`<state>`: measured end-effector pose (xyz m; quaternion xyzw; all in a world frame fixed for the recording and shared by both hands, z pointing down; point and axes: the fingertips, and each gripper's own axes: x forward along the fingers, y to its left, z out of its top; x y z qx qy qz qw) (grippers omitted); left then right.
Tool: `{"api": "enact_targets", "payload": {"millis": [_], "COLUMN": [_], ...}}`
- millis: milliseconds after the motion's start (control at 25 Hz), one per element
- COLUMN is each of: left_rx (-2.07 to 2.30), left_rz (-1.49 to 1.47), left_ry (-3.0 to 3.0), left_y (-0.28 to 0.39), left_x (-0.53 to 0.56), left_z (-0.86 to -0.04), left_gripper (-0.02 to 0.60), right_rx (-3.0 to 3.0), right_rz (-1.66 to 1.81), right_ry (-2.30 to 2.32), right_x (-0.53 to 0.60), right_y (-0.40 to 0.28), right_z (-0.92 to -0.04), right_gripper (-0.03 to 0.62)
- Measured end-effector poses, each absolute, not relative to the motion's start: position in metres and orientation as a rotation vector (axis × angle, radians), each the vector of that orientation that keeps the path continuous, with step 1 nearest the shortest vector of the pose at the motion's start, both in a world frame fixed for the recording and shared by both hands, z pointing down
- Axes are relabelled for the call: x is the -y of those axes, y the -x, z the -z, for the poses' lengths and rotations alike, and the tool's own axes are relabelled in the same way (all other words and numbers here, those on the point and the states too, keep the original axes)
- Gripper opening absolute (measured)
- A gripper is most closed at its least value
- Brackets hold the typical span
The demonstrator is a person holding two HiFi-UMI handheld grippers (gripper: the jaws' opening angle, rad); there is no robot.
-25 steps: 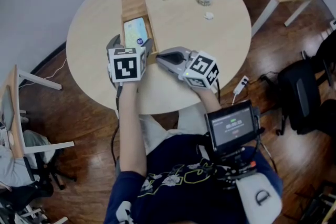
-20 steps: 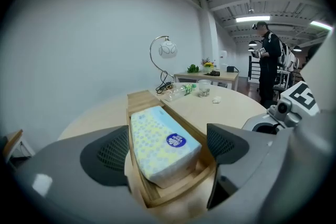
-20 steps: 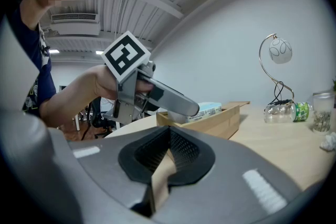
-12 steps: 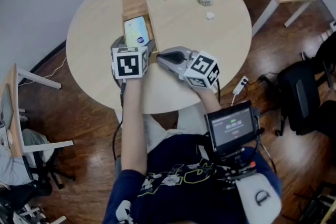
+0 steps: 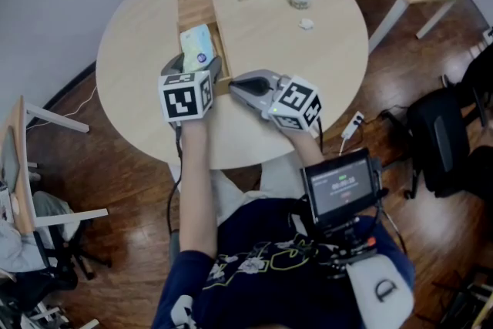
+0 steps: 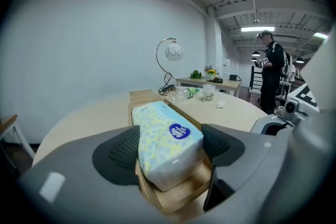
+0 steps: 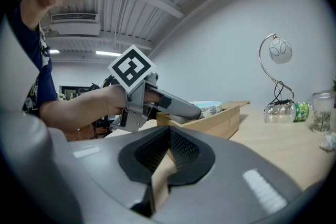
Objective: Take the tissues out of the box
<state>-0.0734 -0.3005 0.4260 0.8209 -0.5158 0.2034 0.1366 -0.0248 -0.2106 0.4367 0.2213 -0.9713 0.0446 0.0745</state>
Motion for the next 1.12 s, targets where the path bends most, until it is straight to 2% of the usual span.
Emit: {"api": "enact_targets", "payload": {"millis": [1120], "left_rx": [1.427], "left_rz": [-0.338], "left_ry": [-2.547], "left_y": [0.08], "left_x": [0.279], "left_z": [-0.364], "left_gripper": [0.362], "right_rx": [2.928], "right_rz": [-0.131], "right_ry": [-0.655], "right_x": [0.211], "right_y": [0.02], "right_z": [-0.439], "right_gripper": [-0.003]}}
